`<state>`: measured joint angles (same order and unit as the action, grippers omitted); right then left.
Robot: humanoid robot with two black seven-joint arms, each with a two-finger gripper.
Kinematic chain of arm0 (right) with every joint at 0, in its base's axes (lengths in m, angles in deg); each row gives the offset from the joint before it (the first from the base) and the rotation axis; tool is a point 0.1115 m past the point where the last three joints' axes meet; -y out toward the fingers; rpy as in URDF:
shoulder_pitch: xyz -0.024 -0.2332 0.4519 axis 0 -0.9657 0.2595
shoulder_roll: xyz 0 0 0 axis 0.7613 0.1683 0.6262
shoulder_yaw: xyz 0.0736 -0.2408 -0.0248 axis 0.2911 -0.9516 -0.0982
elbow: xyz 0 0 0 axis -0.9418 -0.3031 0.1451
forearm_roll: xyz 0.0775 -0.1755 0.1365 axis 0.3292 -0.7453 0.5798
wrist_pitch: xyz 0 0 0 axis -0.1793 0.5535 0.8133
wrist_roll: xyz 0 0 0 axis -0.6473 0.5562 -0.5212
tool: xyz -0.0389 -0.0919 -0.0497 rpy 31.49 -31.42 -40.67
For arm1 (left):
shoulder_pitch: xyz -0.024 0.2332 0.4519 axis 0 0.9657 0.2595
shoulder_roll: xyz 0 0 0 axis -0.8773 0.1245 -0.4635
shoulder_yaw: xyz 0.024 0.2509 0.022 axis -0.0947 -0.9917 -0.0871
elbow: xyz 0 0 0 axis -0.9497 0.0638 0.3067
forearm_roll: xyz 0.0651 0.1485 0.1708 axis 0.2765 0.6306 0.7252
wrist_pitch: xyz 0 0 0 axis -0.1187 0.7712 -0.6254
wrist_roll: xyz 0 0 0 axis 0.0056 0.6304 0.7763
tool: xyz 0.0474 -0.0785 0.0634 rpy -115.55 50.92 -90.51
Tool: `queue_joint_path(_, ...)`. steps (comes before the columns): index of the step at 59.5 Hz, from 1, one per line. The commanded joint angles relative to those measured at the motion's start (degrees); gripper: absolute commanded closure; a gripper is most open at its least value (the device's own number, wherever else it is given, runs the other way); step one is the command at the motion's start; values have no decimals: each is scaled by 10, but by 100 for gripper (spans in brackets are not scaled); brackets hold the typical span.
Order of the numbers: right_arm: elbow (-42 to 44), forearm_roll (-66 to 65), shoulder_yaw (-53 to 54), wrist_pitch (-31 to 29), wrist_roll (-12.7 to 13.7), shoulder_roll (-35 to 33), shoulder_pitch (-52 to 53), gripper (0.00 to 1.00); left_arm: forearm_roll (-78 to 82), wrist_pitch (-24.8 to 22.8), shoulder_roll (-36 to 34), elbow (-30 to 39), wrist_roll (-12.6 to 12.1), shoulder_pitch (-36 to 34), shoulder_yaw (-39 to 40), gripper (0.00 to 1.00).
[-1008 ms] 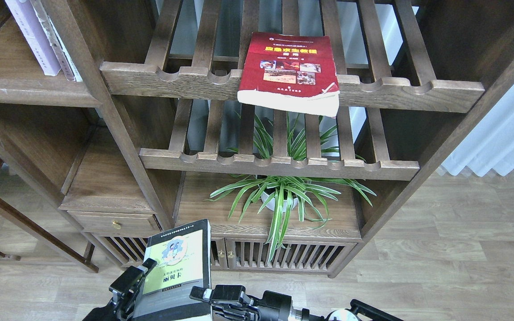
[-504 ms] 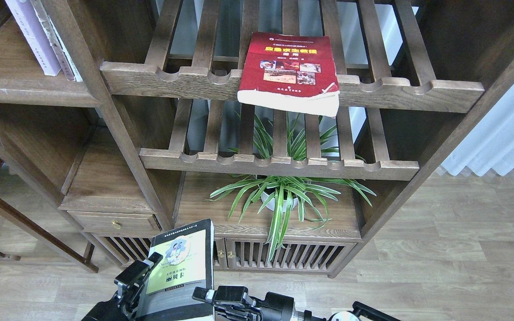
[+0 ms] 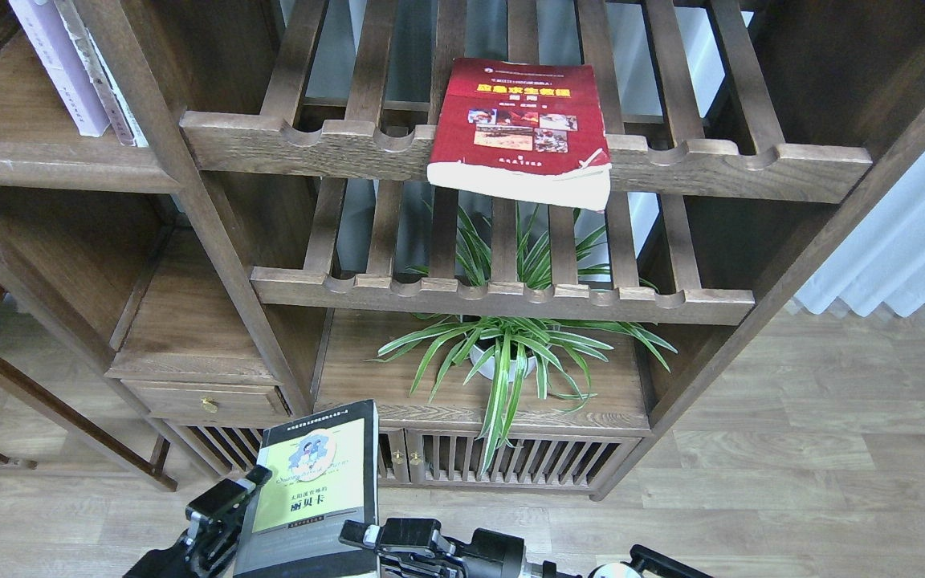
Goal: Organize books on shelf
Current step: 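Lower the dark green book and grasp it with the left gripper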
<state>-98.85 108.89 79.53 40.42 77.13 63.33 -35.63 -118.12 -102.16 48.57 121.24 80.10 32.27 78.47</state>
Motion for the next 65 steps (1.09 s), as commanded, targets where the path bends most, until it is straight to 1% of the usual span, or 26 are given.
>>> queue_joint_path(1,-2,-8,-1,0,0,0,0,97,0,0,-5,1,0,-1,-1,57)
queue_joint_path(7,-4,-13,-1,0,0,0,-2,97,0,0,-4,2,0,-1,-1,56)
queue_joint_path(10,-5,-16,-1,0,0,0,-4,97,0,0,-1,2,0,-1,-2,49)
queue_joint_path(17,-5,-17,-1,0,0,0,-5,97,0,0,2,3,0,0,-4,39)
queue_joint_path(18,-5,-17,-1,0,0,0,-5,97,0,0,2,3,0,0,-5,36)
queue_joint_path(22,-5,-17,-1,0,0,0,-7,97,0,0,2,6,0,0,-6,32)
queue_joint_path(24,-5,-17,-1,0,0,0,-8,97,0,0,2,17,0,0,-6,28)
queue_joint_path(29,-5,-22,-1,0,0,0,-11,97,0,0,1,28,0,0,-6,27)
queue_joint_path(39,-6,-24,-1,0,0,0,-13,97,0,0,2,36,0,-1,-6,34)
queue_joint_path(46,-7,-24,0,0,0,0,-13,97,0,0,-1,36,0,-1,-6,34)
queue_joint_path(50,-7,-24,0,0,0,0,-14,97,0,0,-2,36,0,0,-7,38)
queue_joint_path(52,-7,-24,0,0,0,0,-14,97,0,0,-2,36,0,0,-7,42)
queue_joint_path(55,-7,-24,0,0,0,0,-14,97,0,0,-2,36,1,1,-7,52)
queue_joint_path(56,-7,-24,0,0,0,0,-14,97,0,0,-2,36,1,0,-7,53)
queue_joint_path(57,-7,-24,0,0,0,0,-14,97,0,0,-2,36,1,1,-7,58)
queue_joint_path(58,-7,-24,0,0,0,0,-14,97,0,0,-2,36,1,1,-7,60)
queue_joint_path(59,-7,-24,0,0,0,0,-14,97,0,0,-2,36,1,3,-7,65)
queue_joint_path(63,-7,-24,0,0,0,0,-14,97,0,0,-3,36,2,4,-7,77)
queue_joint_path(65,-7,-24,0,0,0,0,-14,97,0,0,-3,36,5,4,-8,82)
